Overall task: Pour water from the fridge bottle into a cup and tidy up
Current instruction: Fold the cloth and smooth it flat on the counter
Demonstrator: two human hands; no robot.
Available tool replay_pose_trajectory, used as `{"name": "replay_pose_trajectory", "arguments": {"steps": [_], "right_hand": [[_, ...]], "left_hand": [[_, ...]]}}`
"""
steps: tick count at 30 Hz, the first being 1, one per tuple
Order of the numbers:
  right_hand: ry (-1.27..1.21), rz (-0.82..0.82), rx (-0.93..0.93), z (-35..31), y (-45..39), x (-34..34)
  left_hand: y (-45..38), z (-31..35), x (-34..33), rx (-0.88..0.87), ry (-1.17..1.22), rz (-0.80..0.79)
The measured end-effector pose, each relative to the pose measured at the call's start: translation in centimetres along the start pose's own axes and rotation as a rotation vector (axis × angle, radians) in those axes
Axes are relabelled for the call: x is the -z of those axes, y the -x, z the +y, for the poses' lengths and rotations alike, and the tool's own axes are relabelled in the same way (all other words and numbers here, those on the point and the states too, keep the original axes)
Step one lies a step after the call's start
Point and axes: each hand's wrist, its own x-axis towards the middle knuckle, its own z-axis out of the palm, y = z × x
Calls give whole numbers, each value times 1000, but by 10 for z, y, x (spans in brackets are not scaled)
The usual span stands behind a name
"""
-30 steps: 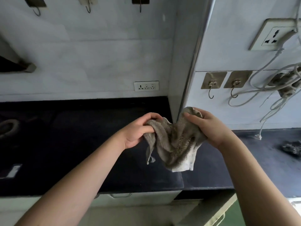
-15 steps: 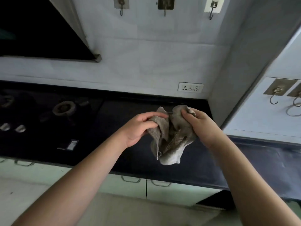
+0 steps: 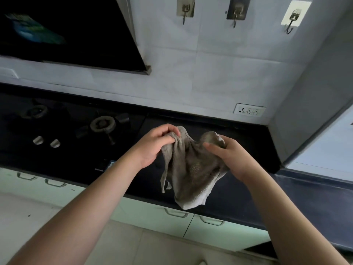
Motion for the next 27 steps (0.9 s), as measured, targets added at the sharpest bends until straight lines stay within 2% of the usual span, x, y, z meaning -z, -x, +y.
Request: {"name": "replay_pose_trajectory", "arguments": {"steps": [12, 22, 27], "right_hand": [[-132, 45, -135, 18, -94, 48], [-240, 129, -179, 11, -155, 91], [-98, 262, -143, 17, -179, 97]], "left_hand": [[-102, 14, 40, 19, -602, -11], [-167, 29, 64, -18, -872, -41], [-203, 26, 89, -108, -1129, -107]]}}
